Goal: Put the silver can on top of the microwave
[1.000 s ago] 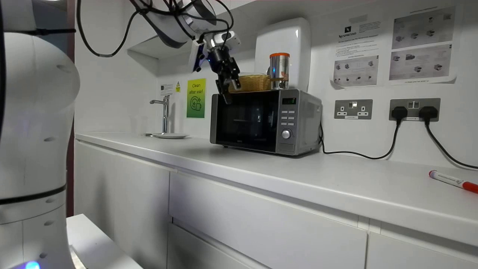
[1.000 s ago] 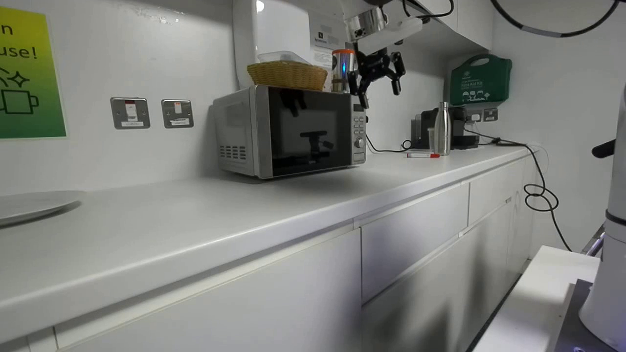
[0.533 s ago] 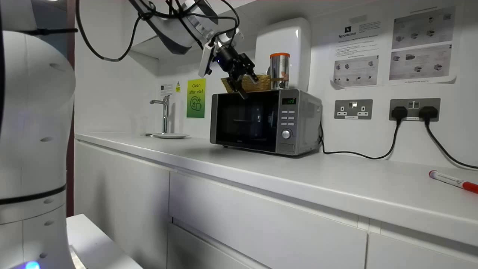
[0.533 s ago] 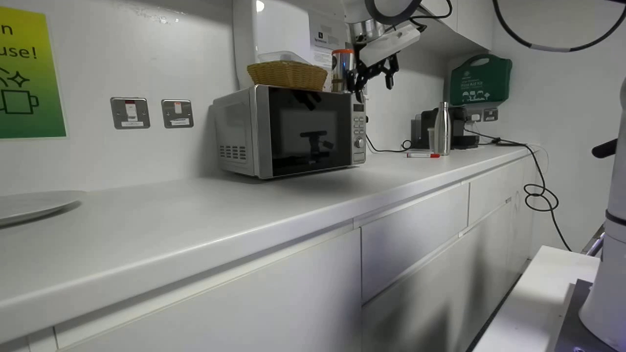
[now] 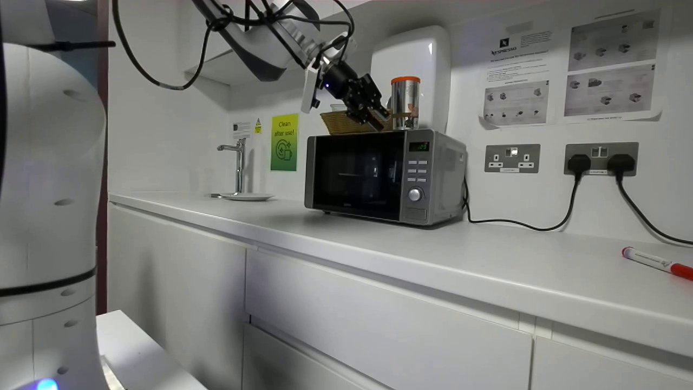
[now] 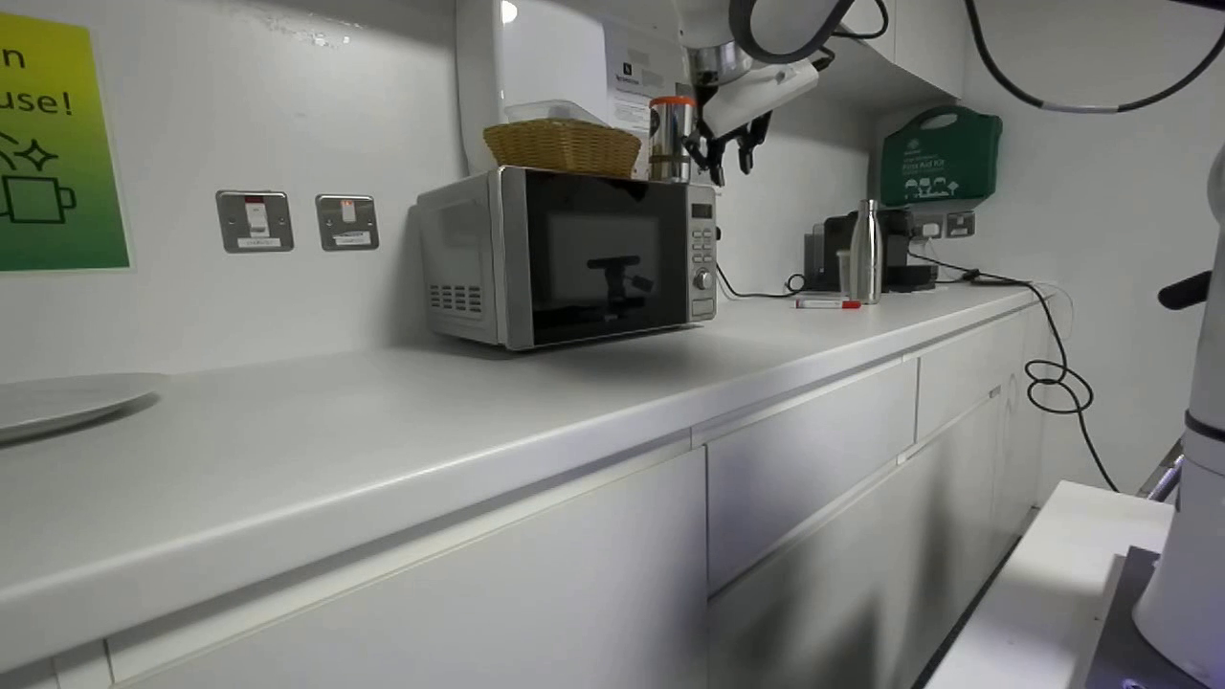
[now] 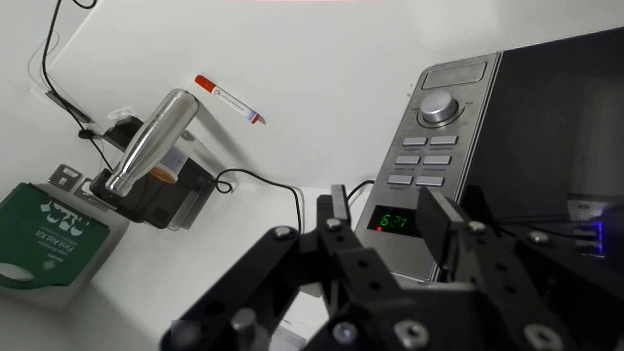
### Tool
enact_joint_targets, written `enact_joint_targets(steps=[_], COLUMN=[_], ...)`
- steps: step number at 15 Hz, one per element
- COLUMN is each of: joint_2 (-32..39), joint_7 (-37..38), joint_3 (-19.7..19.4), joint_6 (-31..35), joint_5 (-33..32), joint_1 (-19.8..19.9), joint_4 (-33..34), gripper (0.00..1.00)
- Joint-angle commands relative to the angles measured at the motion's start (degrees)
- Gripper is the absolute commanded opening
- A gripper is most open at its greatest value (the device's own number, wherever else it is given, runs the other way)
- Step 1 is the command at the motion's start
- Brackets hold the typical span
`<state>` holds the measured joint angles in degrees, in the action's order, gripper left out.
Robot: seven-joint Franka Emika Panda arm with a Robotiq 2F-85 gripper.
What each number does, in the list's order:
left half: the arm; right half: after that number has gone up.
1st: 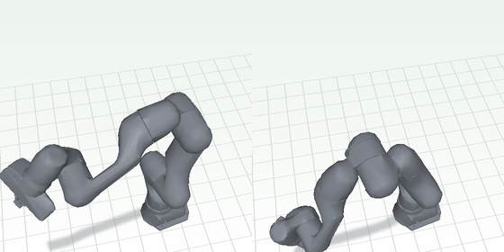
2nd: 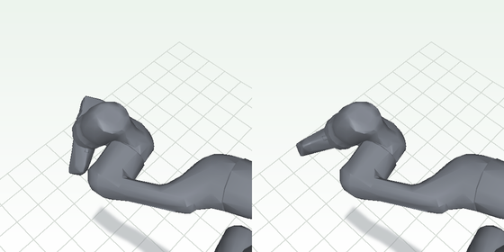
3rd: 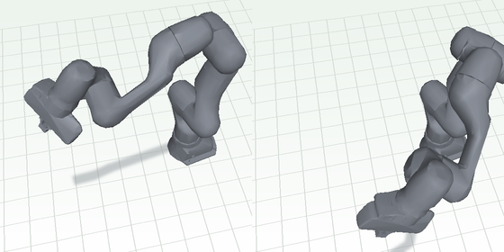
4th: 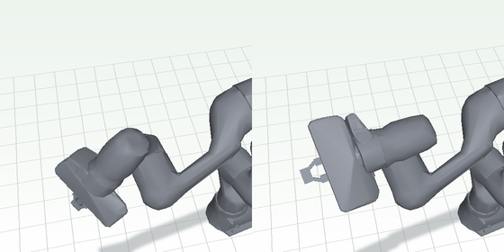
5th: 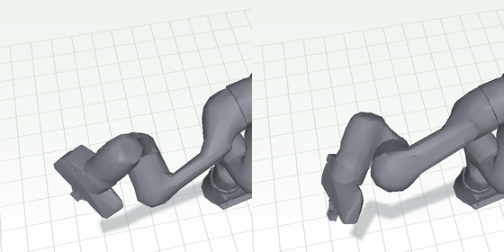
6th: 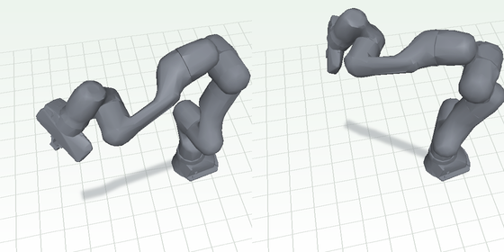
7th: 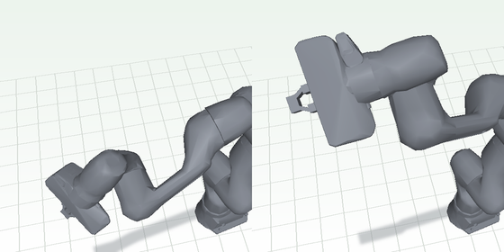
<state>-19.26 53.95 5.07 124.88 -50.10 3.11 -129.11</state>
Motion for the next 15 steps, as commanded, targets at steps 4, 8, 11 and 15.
enact_joint_targets(steps=[4,8,11,15], joint_2=[0.59,1.58,2.45,3.51], joint_7=[4.66,6.55,7.58,8.76], joint_3=[-0.05,-0.06,-0.13,-0.18], joint_6=[2.09,2.70,2.81,2.76], joint_5=[-6.87,-10.30,-12.15,-13.57], joint_1=[0.32,-0.06,-0.45,-0.97], joint_4=[1.64,2.79,3.62,4.40], gripper=[0.06,0.22,0.21,0.17])
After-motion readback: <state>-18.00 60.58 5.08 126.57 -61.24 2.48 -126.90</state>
